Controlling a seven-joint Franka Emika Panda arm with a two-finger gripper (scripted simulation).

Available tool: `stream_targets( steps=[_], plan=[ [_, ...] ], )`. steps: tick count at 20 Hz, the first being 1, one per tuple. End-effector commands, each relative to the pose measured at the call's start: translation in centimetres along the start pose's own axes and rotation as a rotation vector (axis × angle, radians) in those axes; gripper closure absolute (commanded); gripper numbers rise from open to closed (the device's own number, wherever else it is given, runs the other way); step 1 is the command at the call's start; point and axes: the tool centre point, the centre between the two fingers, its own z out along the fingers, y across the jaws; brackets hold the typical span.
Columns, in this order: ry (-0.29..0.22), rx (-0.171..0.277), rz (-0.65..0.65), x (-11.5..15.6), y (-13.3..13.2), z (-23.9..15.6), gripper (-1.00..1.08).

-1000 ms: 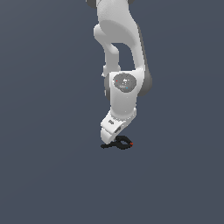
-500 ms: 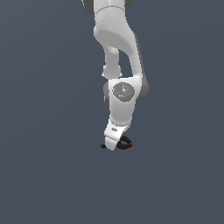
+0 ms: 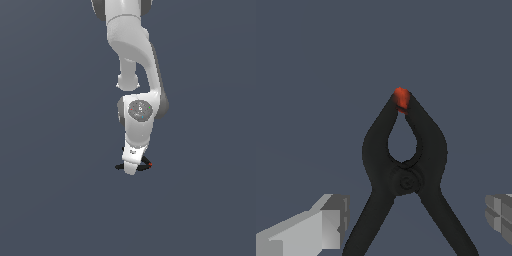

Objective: Pick up the object and move it to a goal position.

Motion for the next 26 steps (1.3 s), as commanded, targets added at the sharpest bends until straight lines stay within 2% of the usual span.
stream_targets(
  steps=[1, 9, 18, 23, 24, 26],
  plan=[
    [0.0, 0.001, -0.023, 0.0, 0.0, 0.2, -0.92],
    [0.0, 0.002, -0.03, 0.0, 0.0, 0.7, -0.92],
    [0.0, 0.002, -0.035, 0.0, -0.1, 4.7, -0.92],
    [0.0, 0.002, -0.035, 0.0, 0.0, 5.3, -0.92],
    [0.0, 0.002, -0.035, 0.0, 0.0, 5.3, 1.08],
    [0.0, 0.002, -0.035, 0.0, 0.0, 5.3, 1.08]
  ],
)
